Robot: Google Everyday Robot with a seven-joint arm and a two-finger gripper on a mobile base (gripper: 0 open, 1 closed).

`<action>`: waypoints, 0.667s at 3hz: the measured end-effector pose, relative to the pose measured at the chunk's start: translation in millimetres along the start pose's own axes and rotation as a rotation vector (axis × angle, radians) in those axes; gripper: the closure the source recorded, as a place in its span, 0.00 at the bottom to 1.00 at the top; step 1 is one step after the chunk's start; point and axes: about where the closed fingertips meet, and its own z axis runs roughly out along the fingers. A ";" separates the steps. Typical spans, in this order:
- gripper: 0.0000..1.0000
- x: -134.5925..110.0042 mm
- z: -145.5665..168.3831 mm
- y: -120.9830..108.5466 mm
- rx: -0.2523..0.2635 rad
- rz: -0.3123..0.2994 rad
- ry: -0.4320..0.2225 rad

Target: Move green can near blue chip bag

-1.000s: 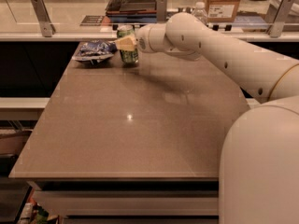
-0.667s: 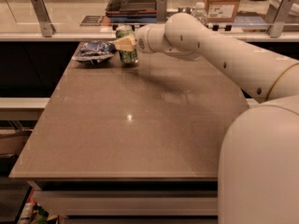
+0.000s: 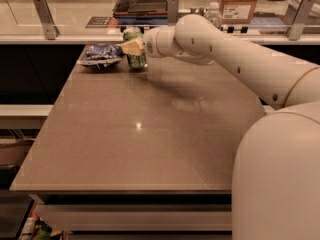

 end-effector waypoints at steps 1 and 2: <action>0.13 0.4 1.8 2.0 -0.004 0.000 0.001; 0.00 0.8 3.7 3.9 -0.007 0.000 0.002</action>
Offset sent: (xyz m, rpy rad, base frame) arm -0.0003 0.0020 -0.0008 0.0001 0.0012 0.0027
